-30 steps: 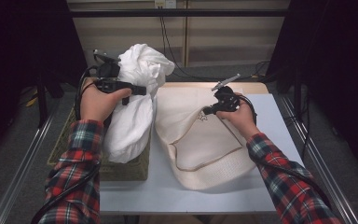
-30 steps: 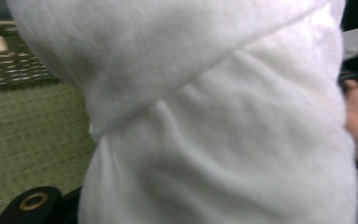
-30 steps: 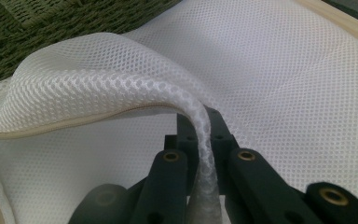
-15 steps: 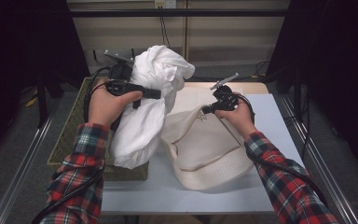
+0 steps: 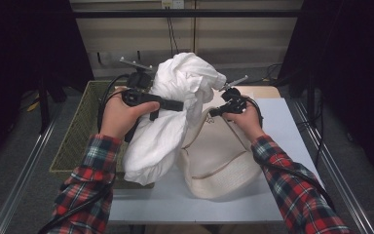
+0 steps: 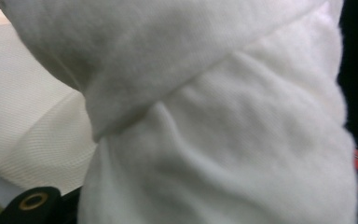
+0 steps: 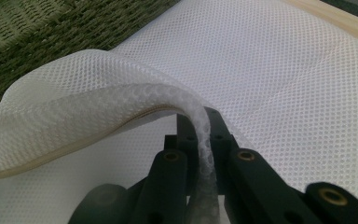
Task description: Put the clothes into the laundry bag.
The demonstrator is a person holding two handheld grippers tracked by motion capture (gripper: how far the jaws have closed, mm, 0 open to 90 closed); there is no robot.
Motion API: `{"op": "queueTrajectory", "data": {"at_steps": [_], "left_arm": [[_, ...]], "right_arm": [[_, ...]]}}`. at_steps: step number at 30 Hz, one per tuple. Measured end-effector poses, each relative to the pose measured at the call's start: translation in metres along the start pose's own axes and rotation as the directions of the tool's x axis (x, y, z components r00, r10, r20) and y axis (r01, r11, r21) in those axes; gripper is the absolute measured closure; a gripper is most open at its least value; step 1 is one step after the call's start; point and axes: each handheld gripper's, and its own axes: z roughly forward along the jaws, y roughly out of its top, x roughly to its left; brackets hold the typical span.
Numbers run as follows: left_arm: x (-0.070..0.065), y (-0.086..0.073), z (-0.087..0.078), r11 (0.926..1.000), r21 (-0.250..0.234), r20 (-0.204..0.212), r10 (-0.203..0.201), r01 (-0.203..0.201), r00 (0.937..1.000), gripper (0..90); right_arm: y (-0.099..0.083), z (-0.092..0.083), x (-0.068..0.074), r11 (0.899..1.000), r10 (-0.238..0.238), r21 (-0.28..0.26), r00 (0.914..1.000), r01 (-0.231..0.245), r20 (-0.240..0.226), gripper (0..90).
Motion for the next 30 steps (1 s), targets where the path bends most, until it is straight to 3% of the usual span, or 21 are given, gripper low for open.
{"op": "queueTrajectory", "data": {"at_steps": [2,9,15,17,22,24,25,27,30], "left_arm": [[-0.004,-0.002,0.001,0.9999,0.001,0.025,0.011,-0.011,0.9996,56.8],[-0.012,-0.01,0.011,0.9991,0.026,0.111,0.03,-0.033,0.9934,56.6],[-0.01,-0.023,0.025,0.9978,0.057,0.146,0.026,-0.035,0.9889,56.5],[-0.009,-0.026,0.029,0.9969,0.069,0.146,0.029,-0.039,0.9889,56.5],[-0.005,-0.034,0.035,0.9943,0.1,0.097,0.027,-0.037,0.9949,56.5],[-0.003,-0.036,0.036,0.9929,0.112,0.083,0.029,-0.039,0.9961,56.5],[-0.002,-0.037,0.038,0.9934,0.113,0.079,0.01,-0.019,0.9969,56.5],[0.001,-0.038,0.038,0.9918,0.123,0.063,0.029,-0.036,0.9976,56.5],[0.004,-0.042,0.036,0.9912,0.129,0.046,0.02,-0.026,0.9987,56.5]], "right_arm": [[0.001,0.0,0.0,1.0,0.021,0.001,0.9998,-0.021,-0.003,88.4],[0.003,-0.001,-0.002,1.0,0.022,-0.011,0.9997,-0.022,-0.013,88.3],[0.001,-0.007,-0.004,0.999,0.023,-0.022,0.9997,-0.023,-0.011,88.3],[0.001,-0.01,-0.005,0.999,0.026,-0.028,0.9996,-0.027,-0.007,88.3],[0.002,-0.016,-0.008,0.998,0.033,-0.05,0.9994,-0.034,-0.007,88.3],[0.002,-0.017,-0.009,0.998,0.034,-0.053,0.9994,-0.034,-0.002,88.3],[0.003,-0.018,-0.009,0.998,0.032,-0.049,0.9995,-0.031,0.004,88.3],[0.003,-0.019,-0.01,0.998,0.031,-0.061,0.9995,-0.031,-0.001,88.2],[0.003,-0.023,-0.014,0.997,0.04,-0.062,0.9992,-0.04,0.005,88.2]]}}
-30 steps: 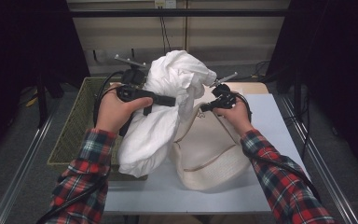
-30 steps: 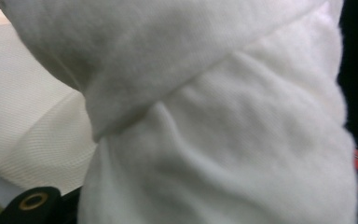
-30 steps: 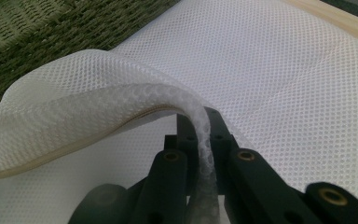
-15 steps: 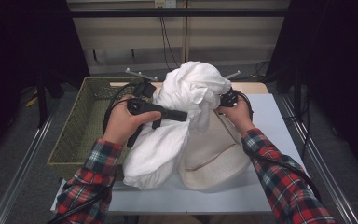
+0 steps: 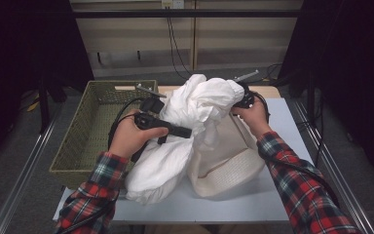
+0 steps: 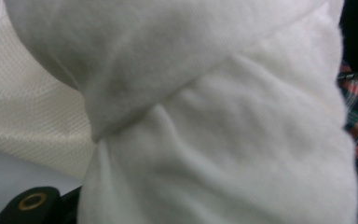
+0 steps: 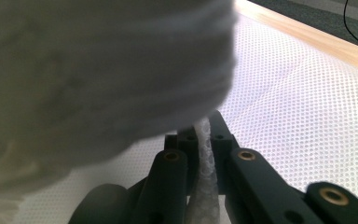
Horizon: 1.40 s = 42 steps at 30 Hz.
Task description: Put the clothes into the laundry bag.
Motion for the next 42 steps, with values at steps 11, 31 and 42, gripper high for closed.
{"op": "queueTrajectory", "data": {"at_steps": [11,31,42], "left_arm": [[0.001,-0.012,-0.003,1.0,0.004,-0.009,0.007,-0.007,0.9999,56.5],[0.0,-0.019,-0.005,0.9994,0.03,-0.048,0.017,-0.016,0.9987,56.4],[0.011,-0.017,-0.009,0.9993,0.037,-0.119,0.008,-0.003,0.9928,56.5]], "right_arm": [[0.002,0.001,-0.003,1.0,0.008,0.007,1.0,-0.008,-0.003,88.2],[0.002,-0.002,-0.002,0.999,0.035,-0.01,0.9993,-0.035,0.012,88.1],[0.008,-0.017,-0.006,0.998,0.039,-0.044,0.9986,-0.038,0.036,88.0]]}}
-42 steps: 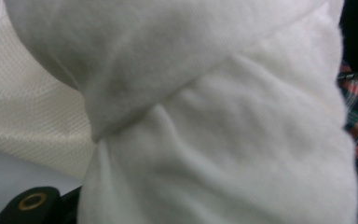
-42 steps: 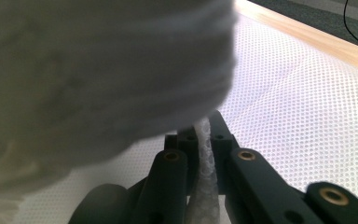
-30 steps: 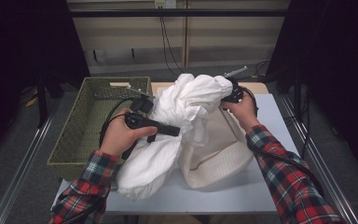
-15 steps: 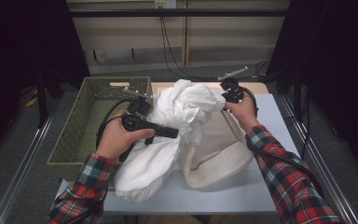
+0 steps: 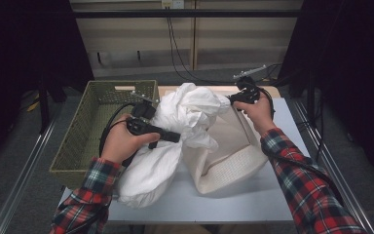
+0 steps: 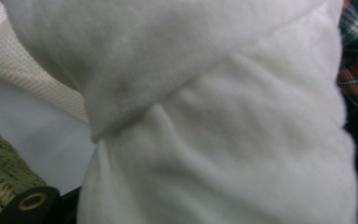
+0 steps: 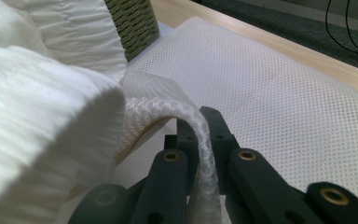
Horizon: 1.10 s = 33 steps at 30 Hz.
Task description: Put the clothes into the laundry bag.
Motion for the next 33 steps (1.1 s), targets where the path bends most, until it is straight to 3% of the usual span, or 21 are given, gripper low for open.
{"op": "queueTrajectory", "data": {"at_steps": [2,6,11,14,17,19,20,21,22,26,31,33], "left_arm": [[-0.006,0.0,0.001,0.9995,0.008,0.002,0.03,-0.03,0.9995,56.5],[-0.017,0.002,0.006,0.9989,0.009,0.07,0.044,-0.045,0.9966,56.4],[-0.03,0.003,0.014,0.9943,0.033,0.087,0.098,-0.101,0.9913,56.4],[-0.037,0.002,0.02,0.9927,0.04,0.094,0.11,-0.114,0.9895,56.4],[-0.041,0.004,0.024,0.9873,0.053,0.119,0.143,-0.15,0.9825,56.4],[-0.045,0.005,0.028,0.9887,0.05,0.142,0.133,-0.141,0.9808,56.4],[-0.046,0.006,0.03,0.9852,0.056,0.144,0.153,-0.162,0.9778,56.4],[-0.049,0.005,0.033,0.9897,0.039,0.157,0.13,-0.137,0.9791,56.4],[-0.049,0.006,0.034,0.9859,0.057,0.163,0.146,-0.157,0.9756,56.4],[-0.049,0.006,0.045,0.9855,0.079,0.163,0.136,-0.15,0.9772,56.4],[-0.041,0.006,0.054,0.9859,0.1,0.129,0.121,-0.134,0.9843,56.4],[-0.038,0.006,0.056,0.9893,0.092,0.119,0.102,-0.113,0.9876,56.4]], "right_arm": [[0.001,0.001,0.002,1.0,-0.008,0.006,1.0,0.008,0.004,88.0],[0.001,0.004,0.005,1.0,-0.012,0.014,0.9999,0.012,0.0,88.1],[0.002,0.006,0.009,1.0,-0.023,0.008,0.9995,0.023,-0.019,87.7],[0.004,0.005,0.009,1.0,-0.023,0.005,0.9997,0.023,-0.013,87.8],[0.005,0.005,0.012,0.999,-0.031,0.009,0.9995,0.032,-0.001,87.9],[0.007,0.005,0.015,0.999,-0.044,0.009,0.999,0.044,-0.001,87.9],[0.007,0.005,0.016,0.999,-0.047,0.003,0.9988,0.047,-0.01,87.9],[0.008,0.005,0.017,0.999,-0.049,0.006,0.9988,0.049,-0.006,87.9],[0.008,0.005,0.018,0.999,-0.052,0.003,0.9986,0.052,-0.011,87.9],[0.01,0.003,0.024,0.998,-0.058,0.001,0.9983,0.058,-0.01,87.8],[0.012,0.0,0.029,0.996,-0.085,0.003,0.9964,0.085,0.004,87.8],[0.013,-0.003,0.029,0.996,-0.086,-0.005,0.9963,0.086,0.009,87.9]]}}
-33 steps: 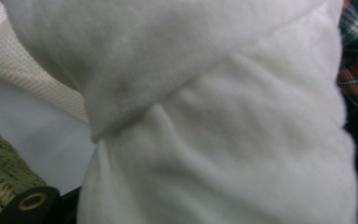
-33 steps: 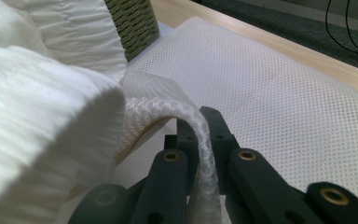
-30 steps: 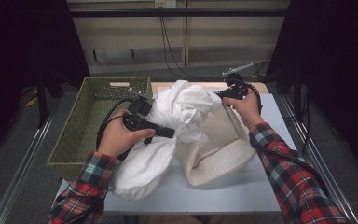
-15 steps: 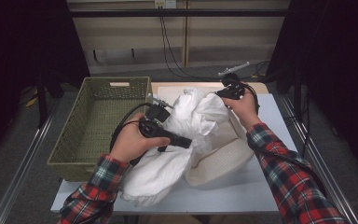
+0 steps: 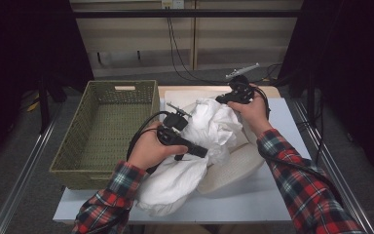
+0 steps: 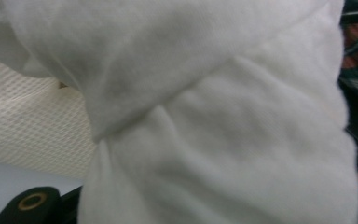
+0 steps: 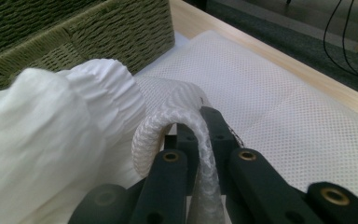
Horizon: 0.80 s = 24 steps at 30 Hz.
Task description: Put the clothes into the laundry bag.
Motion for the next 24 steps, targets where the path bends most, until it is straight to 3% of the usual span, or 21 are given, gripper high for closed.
{"op": "queueTrajectory", "data": {"at_steps": [6,11,13,18,24], "left_arm": [[0.011,0.008,-0.004,0.9995,-0.012,-0.084,-0.028,0.028,0.996,56.5],[0.019,0.012,-0.005,0.9968,-0.044,-0.12,-0.071,0.067,0.9902,56.5],[0.022,0.012,-0.005,0.9971,-0.042,-0.129,-0.069,0.064,0.9892,56.5],[0.011,0.011,0.001,0.9985,-0.035,-0.097,-0.045,0.042,0.9943,56.5],[-0.003,0.012,0.01,0.9999,-0.005,-0.052,0.015,-0.016,0.9985,56.4]], "right_arm": [[0.004,-0.01,-0.006,0.999,0.013,-0.034,0.9997,-0.012,0.02,87.9],[0.008,-0.021,-0.01,0.998,0.016,-0.057,0.999,-0.013,0.041,87.8],[0.009,-0.024,-0.011,0.998,0.014,-0.056,0.9991,-0.012,0.04,87.9],[0.004,-0.024,-0.012,0.999,0.015,-0.034,0.9988,-0.013,0.047,87.8],[0.0,-0.017,-0.01,0.999,0.019,-0.029,0.9993,-0.018,0.032,87.8]]}}
